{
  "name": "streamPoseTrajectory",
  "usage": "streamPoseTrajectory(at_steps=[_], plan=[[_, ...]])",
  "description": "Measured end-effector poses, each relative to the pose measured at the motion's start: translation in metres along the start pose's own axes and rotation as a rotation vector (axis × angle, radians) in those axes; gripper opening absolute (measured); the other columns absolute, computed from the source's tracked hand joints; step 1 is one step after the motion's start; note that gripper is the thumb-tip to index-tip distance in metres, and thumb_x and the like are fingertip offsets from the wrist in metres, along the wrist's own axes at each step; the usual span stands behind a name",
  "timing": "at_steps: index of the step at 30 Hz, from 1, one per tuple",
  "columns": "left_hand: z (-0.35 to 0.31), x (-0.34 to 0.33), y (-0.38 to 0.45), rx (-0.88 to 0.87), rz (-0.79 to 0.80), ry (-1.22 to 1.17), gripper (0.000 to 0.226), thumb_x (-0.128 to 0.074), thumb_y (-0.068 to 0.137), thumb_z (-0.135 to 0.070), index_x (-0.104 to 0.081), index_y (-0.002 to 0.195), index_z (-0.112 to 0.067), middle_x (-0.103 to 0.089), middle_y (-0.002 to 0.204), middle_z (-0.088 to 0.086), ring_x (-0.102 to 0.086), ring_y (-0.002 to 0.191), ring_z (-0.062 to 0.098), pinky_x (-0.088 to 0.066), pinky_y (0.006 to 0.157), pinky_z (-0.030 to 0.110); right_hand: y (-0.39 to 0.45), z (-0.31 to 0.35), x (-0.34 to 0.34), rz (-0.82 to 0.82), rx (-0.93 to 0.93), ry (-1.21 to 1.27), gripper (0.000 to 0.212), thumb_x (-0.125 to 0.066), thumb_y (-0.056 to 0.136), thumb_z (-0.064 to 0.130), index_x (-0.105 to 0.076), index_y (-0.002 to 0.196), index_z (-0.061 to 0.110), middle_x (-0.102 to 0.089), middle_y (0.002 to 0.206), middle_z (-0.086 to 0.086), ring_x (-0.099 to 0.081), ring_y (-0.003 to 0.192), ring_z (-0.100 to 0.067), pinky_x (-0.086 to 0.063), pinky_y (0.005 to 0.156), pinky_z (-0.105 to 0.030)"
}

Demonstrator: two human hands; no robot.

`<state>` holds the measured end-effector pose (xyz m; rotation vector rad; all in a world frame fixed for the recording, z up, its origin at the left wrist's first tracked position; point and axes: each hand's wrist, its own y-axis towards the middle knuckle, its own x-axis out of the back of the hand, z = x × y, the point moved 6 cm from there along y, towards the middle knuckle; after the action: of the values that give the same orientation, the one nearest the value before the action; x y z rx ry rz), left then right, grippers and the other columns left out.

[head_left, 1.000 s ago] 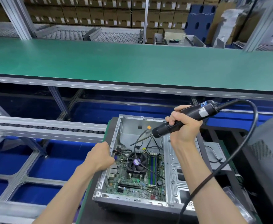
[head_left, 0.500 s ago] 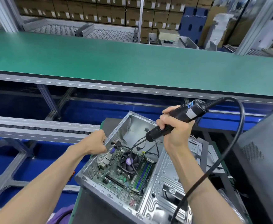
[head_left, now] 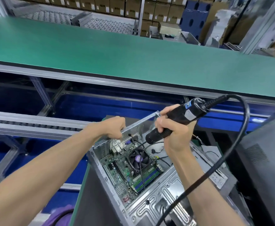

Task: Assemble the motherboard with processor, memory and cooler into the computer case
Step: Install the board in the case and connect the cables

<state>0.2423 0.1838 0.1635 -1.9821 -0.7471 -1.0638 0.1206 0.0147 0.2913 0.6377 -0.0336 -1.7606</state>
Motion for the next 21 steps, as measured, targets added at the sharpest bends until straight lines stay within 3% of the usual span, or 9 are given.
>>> streamPoseTrajectory(at_steps=[4,6,8,9,10,12,14,17,21], plan=[[-0.012,0.006,0.008,-0.026,-0.023,0.161,0.027,-0.059,0.064,-0.005,-0.036,0.055,-0.014,-0.028,0.046,-0.003,-0.032,0.048,0.02,-0.025,0.043,0.024,0.006,-0.011,-0.011,0.047,-0.001,0.002,0.018,-0.06,0.063,-0.014,-0.06,0.069,0.003,-0.045,0.047,-0.01,-0.041,0.042,-0.024,-0.039,0.054,-0.035],[-0.013,0.012,0.0,-0.02,-0.103,0.165,0.009,-0.064,0.069,-0.024,-0.068,0.076,-0.021,-0.049,0.053,-0.004,-0.052,0.062,0.023,-0.04,0.052,0.028,0.009,-0.02,-0.018,0.067,-0.014,0.005,0.016,-0.066,0.063,-0.007,-0.062,0.068,0.007,-0.045,0.048,-0.01,-0.04,0.043,-0.023,-0.038,0.053,-0.034],[0.0,0.022,-0.017,0.027,-0.261,0.028,0.044,-0.06,0.075,-0.046,-0.073,0.114,-0.033,-0.072,0.08,-0.008,-0.065,0.085,0.021,-0.052,0.071,0.034,0.012,-0.032,-0.027,0.086,-0.039,0.03,0.013,-0.07,0.063,-0.001,-0.064,0.069,0.009,-0.046,0.05,-0.011,-0.04,0.044,-0.023,-0.038,0.053,-0.032],[0.012,0.026,-0.026,0.061,-0.368,-0.086,0.044,-0.057,0.077,-0.048,-0.075,0.114,-0.033,-0.075,0.088,-0.011,-0.066,0.087,0.017,-0.053,0.077,0.033,0.012,-0.039,-0.032,0.097,-0.05,0.041,0.014,-0.07,0.064,-0.003,-0.064,0.07,0.009,-0.047,0.05,-0.011,-0.04,0.044,-0.022,-0.038,0.053,-0.031],[0.024,0.026,-0.036,0.096,-0.45,-0.167,0.036,-0.056,0.08,-0.044,-0.079,0.105,-0.03,-0.074,0.086,-0.014,-0.065,0.081,0.014,-0.052,0.075,0.03,0.013,-0.046,-0.037,0.113,-0.056,0.043,0.016,-0.068,0.067,-0.006,-0.064,0.072,0.008,-0.047,0.051,-0.01,-0.04,0.045,-0.022,-0.038,0.053,-0.03],[0.044,0.013,-0.05,0.189,-0.504,-0.194,0.027,-0.058,0.085,-0.035,-0.076,0.072,-0.021,-0.062,0.06,-0.014,-0.055,0.06,0.014,-0.044,0.06,0.028,0.01,-0.059,-0.048,0.156,-0.063,0.028,0.02,-0.066,0.072,-0.012,-0.066,0.076,0.008,-0.048,0.051,-0.01,-0.041,0.045,-0.022,-0.039,0.054,-0.029],[0.055,-0.004,-0.059,0.307,-0.471,-0.113,0.047,-0.055,0.09,-0.04,-0.053,0.053,-0.012,-0.044,0.047,-0.003,-0.044,0.05,0.021,-0.037,0.051,0.029,0.005,-0.073,-0.057,0.195,-0.089,0.028,0.026,-0.065,0.074,-0.014,-0.068,0.076,0.012,-0.054,0.056,-0.007,-0.044,0.045,-0.021,-0.041,0.053,-0.028],[0.066,-0.015,-0.065,0.397,-0.544,-0.065,0.057,-0.051,0.094,-0.043,-0.035,0.048,-0.014,-0.034,0.043,-0.001,-0.036,0.045,0.021,-0.028,0.046,0.026,-0.003,-0.091,-0.064,0.212,-0.148,0.039,0.025,-0.064,0.071,-0.015,-0.063,0.072,0.01,-0.058,0.066,-0.006,-0.045,0.046,-0.019,-0.042,0.05,-0.026],[0.067,-0.017,-0.066,0.466,-0.561,-0.14,0.049,-0.053,0.091,-0.03,-0.036,0.048,-0.015,-0.034,0.045,0.0,-0.031,0.043,0.021,-0.029,0.044,0.026,-0.01,-0.104,-0.066,0.202,-0.169,0.013,0.024,-0.062,0.068,-0.014,-0.062,0.071,0.01,-0.058,0.067,-0.007,-0.044,0.048,-0.02,-0.04,0.05,-0.026]])
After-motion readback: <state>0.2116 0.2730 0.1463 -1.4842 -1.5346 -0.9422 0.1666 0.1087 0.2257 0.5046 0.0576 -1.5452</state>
